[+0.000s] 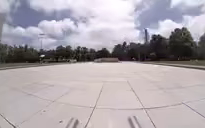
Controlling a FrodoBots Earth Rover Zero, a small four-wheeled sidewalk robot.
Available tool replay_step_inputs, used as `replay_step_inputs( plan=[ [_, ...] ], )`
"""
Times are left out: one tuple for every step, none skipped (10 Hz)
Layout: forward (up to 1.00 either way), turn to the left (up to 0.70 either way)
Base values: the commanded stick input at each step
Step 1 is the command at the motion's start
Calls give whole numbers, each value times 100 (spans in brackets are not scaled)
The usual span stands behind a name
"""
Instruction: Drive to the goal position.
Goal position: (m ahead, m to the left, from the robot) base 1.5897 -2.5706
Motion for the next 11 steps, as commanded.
replay_step_inputs(
  plan=[
    [70, 0],
    [70, 0],
    [70, 0],
    [70, 0],
    [70, 0],
    [70, 0],
    [70, 0],
    [70, 0],
    [70, 0],
    [70, 0],
    [70, 0]
  ],
)
